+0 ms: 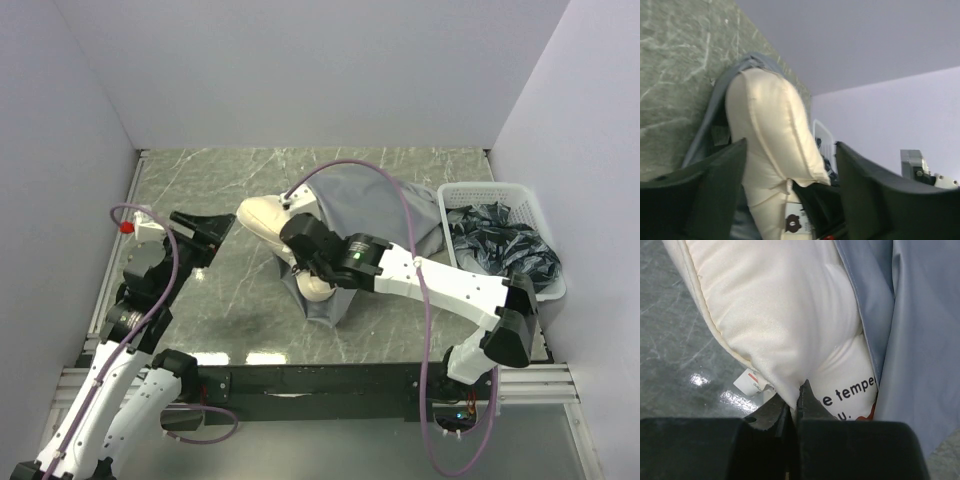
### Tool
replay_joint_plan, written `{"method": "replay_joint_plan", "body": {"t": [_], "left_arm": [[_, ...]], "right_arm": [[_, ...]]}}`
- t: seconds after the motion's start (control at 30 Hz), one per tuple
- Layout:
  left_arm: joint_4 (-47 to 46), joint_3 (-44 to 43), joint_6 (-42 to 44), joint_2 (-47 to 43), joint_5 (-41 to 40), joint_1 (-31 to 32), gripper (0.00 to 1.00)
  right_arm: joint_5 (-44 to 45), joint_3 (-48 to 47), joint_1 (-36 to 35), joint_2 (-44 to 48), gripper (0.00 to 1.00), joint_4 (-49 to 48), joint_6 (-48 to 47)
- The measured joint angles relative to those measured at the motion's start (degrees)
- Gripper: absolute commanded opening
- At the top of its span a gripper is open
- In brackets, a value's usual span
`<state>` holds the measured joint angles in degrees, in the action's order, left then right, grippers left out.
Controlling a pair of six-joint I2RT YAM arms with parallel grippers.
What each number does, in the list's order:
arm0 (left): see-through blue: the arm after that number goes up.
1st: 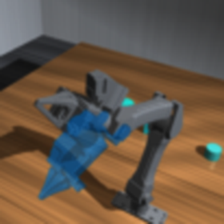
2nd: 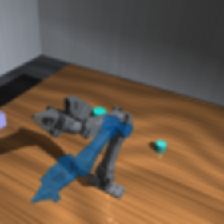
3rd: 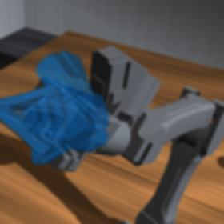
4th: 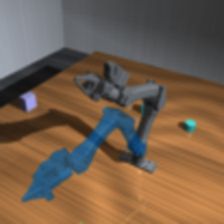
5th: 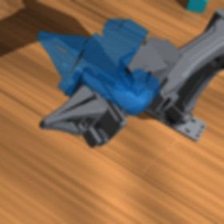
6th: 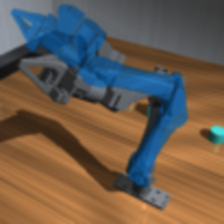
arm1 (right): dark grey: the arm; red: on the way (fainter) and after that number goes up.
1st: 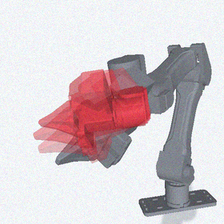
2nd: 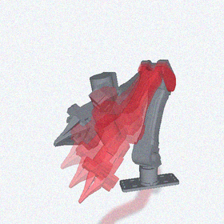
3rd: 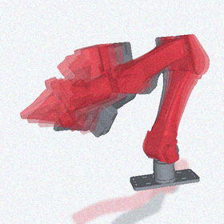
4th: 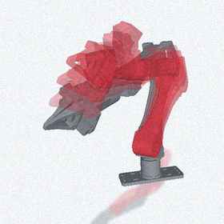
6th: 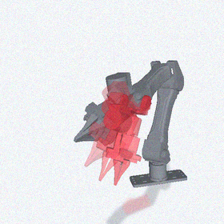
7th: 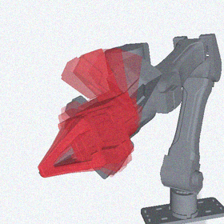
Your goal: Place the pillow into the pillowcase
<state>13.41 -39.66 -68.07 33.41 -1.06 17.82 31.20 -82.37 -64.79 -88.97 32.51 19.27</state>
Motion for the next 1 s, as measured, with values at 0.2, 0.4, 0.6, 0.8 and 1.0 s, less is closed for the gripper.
{"method": "replay_joint_plan", "body": {"t": [0.2, 0.4, 0.6, 0.8, 1.0], "left_arm": [[-0.98, 6.45, -1.46, -0.68, -3.65, 0.0, 0.46], [-12.92, 19.39, 0.46, 9.81, 0.66, 0.15, 0.65], [-26.64, 20.04, 4.0, 22.25, 3.1, 2.38, 0.67], [-38.03, 17.29, 5.53, 35.45, 2.93, 7.23, 0.68], [-45.07, 11.26, 6.19, 48.46, 0.55, 9.09, 0.4]], "right_arm": [[-4.17, -0.04, 2.75, 3.58, 0.0, 2.4, 0.87], [-6.93, -0.24, 3.58, 3.8, 0.0, 3.8, 1.46], [-7.91, -1.05, 4.26, 3.89, 0.0, 4.9, 2.01], [-8.66, -1.46, 4.74, 4.04, 0.0, 5.38, 2.43], [-8.79, -4.9, 5.46, 4.04, 0.0, 7.26, 2.6]]}}
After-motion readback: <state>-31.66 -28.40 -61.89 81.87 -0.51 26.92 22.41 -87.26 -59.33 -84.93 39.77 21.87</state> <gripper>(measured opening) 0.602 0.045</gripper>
